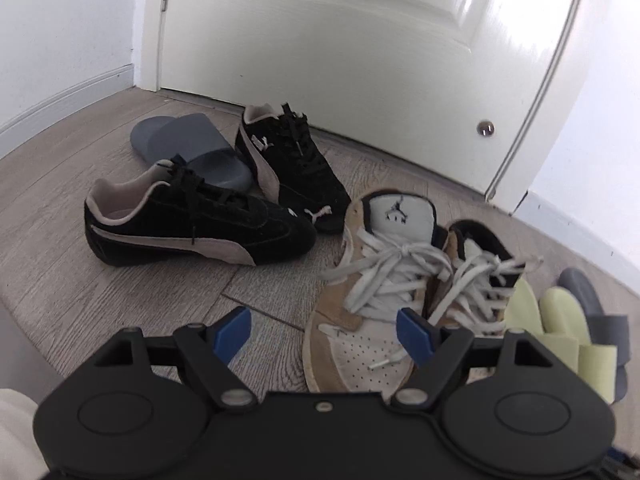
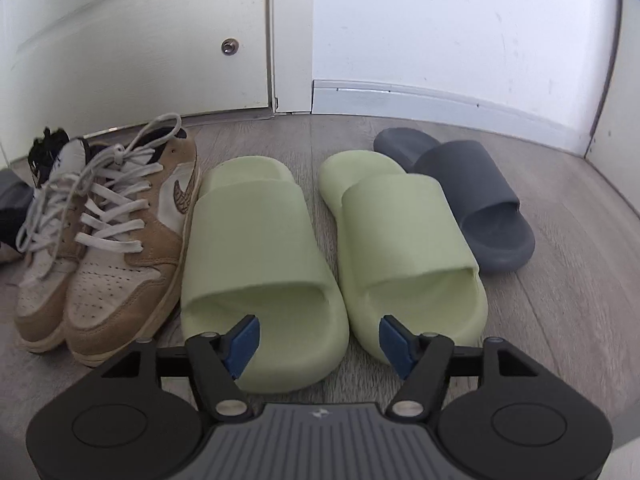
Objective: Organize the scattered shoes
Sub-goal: 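Move the left tool to the black Puma sneaker and grasp it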
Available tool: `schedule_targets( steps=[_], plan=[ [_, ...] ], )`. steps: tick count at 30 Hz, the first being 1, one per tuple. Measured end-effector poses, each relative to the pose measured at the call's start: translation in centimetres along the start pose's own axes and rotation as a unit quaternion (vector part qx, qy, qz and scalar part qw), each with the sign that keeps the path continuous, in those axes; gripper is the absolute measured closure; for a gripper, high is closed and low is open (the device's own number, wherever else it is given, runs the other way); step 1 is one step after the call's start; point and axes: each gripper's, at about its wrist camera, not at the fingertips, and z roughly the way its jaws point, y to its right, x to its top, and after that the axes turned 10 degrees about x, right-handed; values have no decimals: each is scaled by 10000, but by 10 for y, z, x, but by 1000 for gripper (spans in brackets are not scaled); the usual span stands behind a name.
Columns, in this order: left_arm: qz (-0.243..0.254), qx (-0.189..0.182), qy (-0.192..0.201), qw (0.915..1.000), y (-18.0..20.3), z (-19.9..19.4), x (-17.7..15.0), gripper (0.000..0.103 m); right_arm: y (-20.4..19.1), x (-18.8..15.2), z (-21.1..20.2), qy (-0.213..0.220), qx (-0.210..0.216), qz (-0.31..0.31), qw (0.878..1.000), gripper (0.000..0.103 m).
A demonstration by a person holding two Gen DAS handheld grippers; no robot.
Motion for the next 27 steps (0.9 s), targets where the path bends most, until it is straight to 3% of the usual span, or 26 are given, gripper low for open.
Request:
schedule_targets(
  steps=[5, 9, 12, 17, 21, 27],
  plan=[
    [-205, 497, 69, 9985, -47, 18, 44, 18, 27, -11, -21, 41, 1060, 1619, 9811, 21],
    [-344, 1020, -79, 9942, -85, 64, 69, 18, 18, -12, -17, 22, 1026, 1539, 9827, 21],
    [-39, 1514, -27, 9885, -91, 84, 75, 19, 12, -14, -14, -37, 1041, 1431, 9842, 21],
    [255, 554, -475, 9970, -94, 101, 76, 19, 8, -16, -5, -126, 972, 1265, 9871, 21],
    [522, 1014, -491, 9923, -87, 110, 74, 19, 9, -15, 2, -204, 1006, 1351, 9855, 21],
    [515, 528, -760, 9944, -93, 131, 79, 19, 8, -17, -1, -203, 1058, 1288, 9858, 21]
  ],
)
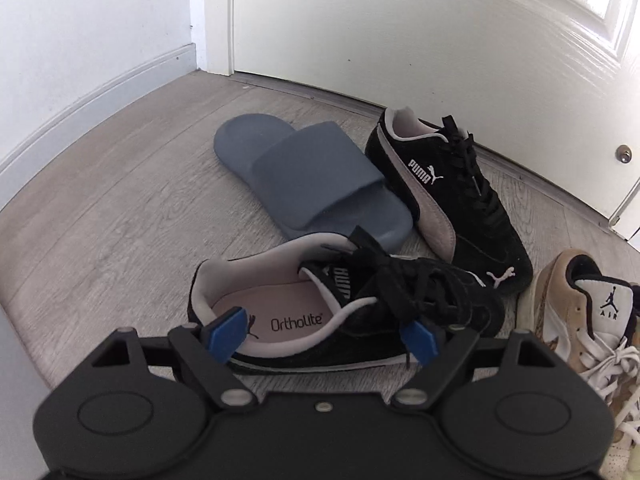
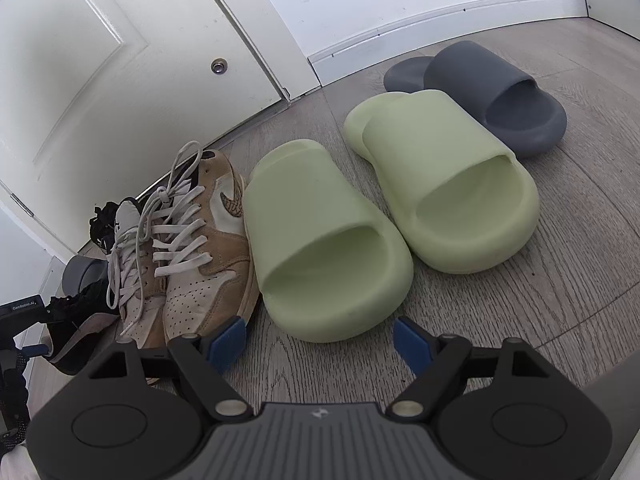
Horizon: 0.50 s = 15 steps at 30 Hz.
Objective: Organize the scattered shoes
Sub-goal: 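Move the left tool to the black Puma sneaker and grasp it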
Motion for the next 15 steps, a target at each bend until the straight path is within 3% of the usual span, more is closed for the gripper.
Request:
schedule_targets(
  steps=[4, 11, 15],
  plan=[
    [343, -5, 21, 9994, 11, 2, -4, 18, -2, 0, 0, -20, 54, -26, 10000, 21],
    [1249, 451, 114, 9911, 41, 7, -16, 14, -4, -1, 2, -76, 4, -145, 9999, 21],
    [1521, 592, 76, 9866, 49, 14, -18, 21, -5, -2, 3, -107, 57, -156, 9998, 21]
  ],
)
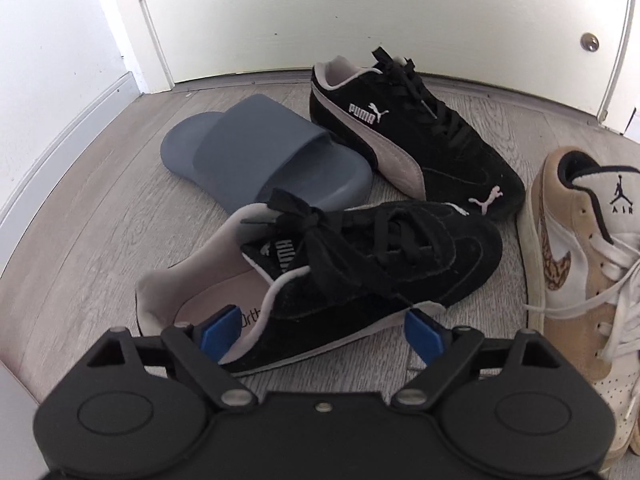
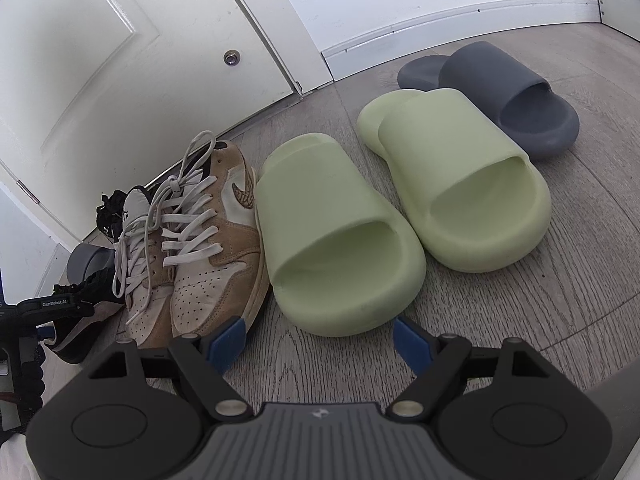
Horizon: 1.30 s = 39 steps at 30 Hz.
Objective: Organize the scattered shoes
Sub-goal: 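Move the left tool to the black Puma sneaker and grasp it, then lift the black Puma sneaker with the left tool and carry it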
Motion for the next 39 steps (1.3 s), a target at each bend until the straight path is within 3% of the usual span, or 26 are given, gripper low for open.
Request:
schedule_targets(
  steps=[4, 6, 9, 15, 17, 19, 25, 35, 39],
  plan=[
    [-127, 63, -43, 9999, -3, -8, -2, 40, -5, -2, 1, -42, -34, -150, 9999, 21],
    [-278, -15, -80, 9996, -7, -15, -3, 54, -7, -3, 2, -52, -74, -254, 9996, 21],
    [-464, -176, -132, 9987, -8, -26, -8, 67, -9, -3, 5, -74, -107, -366, 9992, 21],
    [-825, 68, 339, 9960, -7, -60, -13, 78, -11, -4, 6, -79, -137, -421, 9990, 21],
    [-985, 344, 678, 9922, -11, -79, -18, 81, -10, -4, 4, -52, -153, -384, 9991, 21],
    [-1213, 355, 784, 9889, -19, -90, -23, 83, -9, -4, 3, -21, -169, -334, 9993, 21],
    [-1608, 576, 761, 9824, -35, -96, -26, 86, 3, -2, 4, -24, -63, 210, 9998, 21],
    [-1873, 220, 722, 9794, -35, -117, -29, 87, 14, 1, -2, 135, 0, 633, 9979, 21],
    [-1941, 325, 700, 9779, -26, -125, -30, 87, 11, 1, -3, 137, 43, 588, 9982, 21]
  ],
)
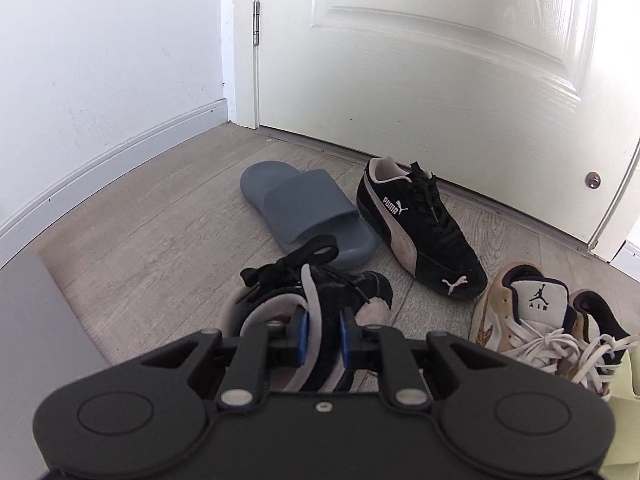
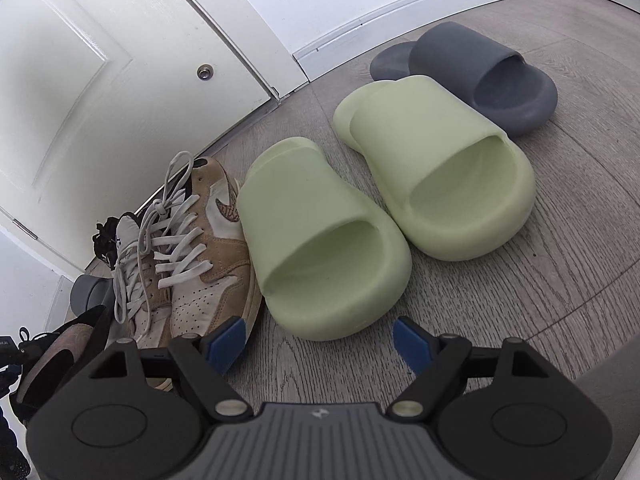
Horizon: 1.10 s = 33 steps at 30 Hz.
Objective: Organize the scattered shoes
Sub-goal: 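Lift the black Puma sneaker with the left tool and carry it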
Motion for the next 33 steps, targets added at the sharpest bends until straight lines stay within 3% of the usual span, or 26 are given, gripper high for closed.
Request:
schedule_targets(
  steps=[9, 13, 20, 29, 33],
  plan=[
    [308, 391, 293, 9983, 21, -6, 2, 87, -2, 4, -1, 65, 45, -6, 10000, 21],
    [596, 669, -75, 9959, 31, 22, -1, 87, -2, 4, -5, 90, 61, 38, 9999, 21],
    [916, 788, -671, 9904, 38, 60, -13, 88, -6, 1, -2, 40, -56, -206, 9998, 21],
    [945, 1273, -487, 9862, 43, 99, -1, 88, -24, -9, 6, -183, -170, -801, 9965, 21],
    [1109, 1316, -295, 9846, 41, 92, -9, 88, -28, -12, -1, -126, -165, -839, 9963, 21]
  ],
)
